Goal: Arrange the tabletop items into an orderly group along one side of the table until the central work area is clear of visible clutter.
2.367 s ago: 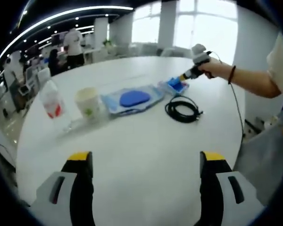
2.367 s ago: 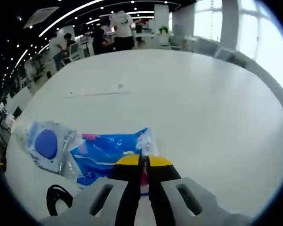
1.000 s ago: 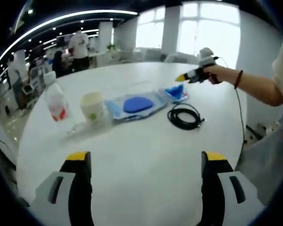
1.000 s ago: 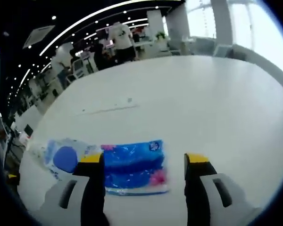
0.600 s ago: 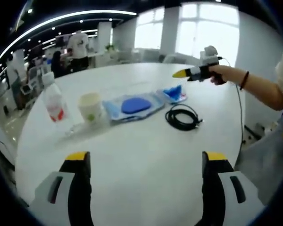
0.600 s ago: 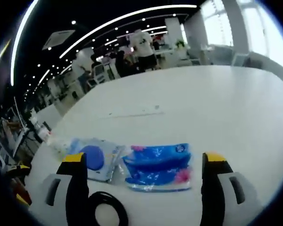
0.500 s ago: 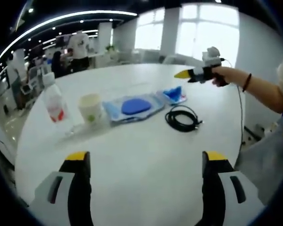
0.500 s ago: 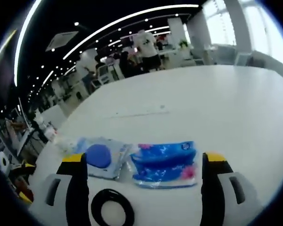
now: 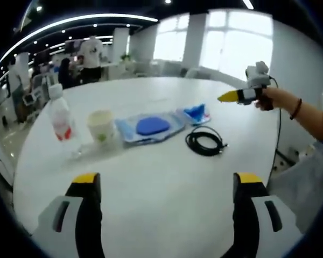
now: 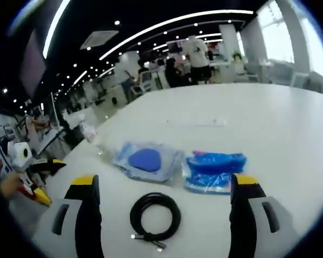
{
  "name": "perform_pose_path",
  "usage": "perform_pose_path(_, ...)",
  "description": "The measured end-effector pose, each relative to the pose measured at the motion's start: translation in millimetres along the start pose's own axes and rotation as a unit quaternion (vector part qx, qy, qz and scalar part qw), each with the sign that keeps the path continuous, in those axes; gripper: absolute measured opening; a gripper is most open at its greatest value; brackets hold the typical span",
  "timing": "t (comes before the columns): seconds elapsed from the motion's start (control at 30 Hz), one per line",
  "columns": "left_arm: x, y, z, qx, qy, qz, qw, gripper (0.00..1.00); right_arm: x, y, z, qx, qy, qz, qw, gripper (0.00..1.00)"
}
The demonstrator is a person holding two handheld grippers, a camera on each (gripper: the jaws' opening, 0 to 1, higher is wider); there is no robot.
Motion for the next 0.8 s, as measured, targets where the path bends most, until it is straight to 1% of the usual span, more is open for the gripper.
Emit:
perform_pose_path(0.13, 1.2, -0.9, -1, 0.002, 0.004, -0.003, 1.0, 0.99, -11, 3.9, -12, 0.006, -0.006, -0.022, 0.9997, 1.0)
perform_pose_path(0.3, 0.6, -6.1, -6, 0.003, 0.003, 0.004, 1.0, 0.99, -23, 12.8, -24, -0.002, -0.014, -0.034, 0.9993, 1.0)
perform_pose_path(0.4, -2.4, -13.2, -13, 0.011, -0.004, 0.004, 0.9999, 0.99, -35, 19.0, -35, -0.002, -0.019, -0.044, 0.9989, 1.0)
perform_pose_path(0.5, -3.8, -16.1, -19, 0.016, -0.009, 0.002, 0.9998, 0.99, -43, 23.7, -42, 0.003, -0.026, -0.041, 0.9988, 1.0)
perform_pose_path(0.57, -4.0, -16.7, -25, 0.018, -0.014, 0.004, 0.9997, 0.99, -51, 27.5, -48, 0.002, -0.03, -0.041, 0.9987, 1.0)
perform_pose_path(0.7, -1.9, -17.4, -37, 0.026, -0.021, 0.004, 0.9994, 0.99, -63, 32.2, -58, 0.008, -0.038, -0.06, 0.9974, 1.0)
perform_pose_path(0.8, 1.7, -15.7, -46, 0.03, -0.024, 0.004, 0.9993, 0.99, -69, 34.4, -64, 0.015, -0.045, -0.058, 0.9972, 1.0)
Point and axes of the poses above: the point that each gripper's makers call its tool centre point, and the gripper's own axes: z roughly forward along the fingers, x roughly to its right, y roughly out of its underside, the point moved 8 cm from there along -z, roughly backward along the fingers, and after that the axes turned 5 degrees about x, right-handed, at the moved point
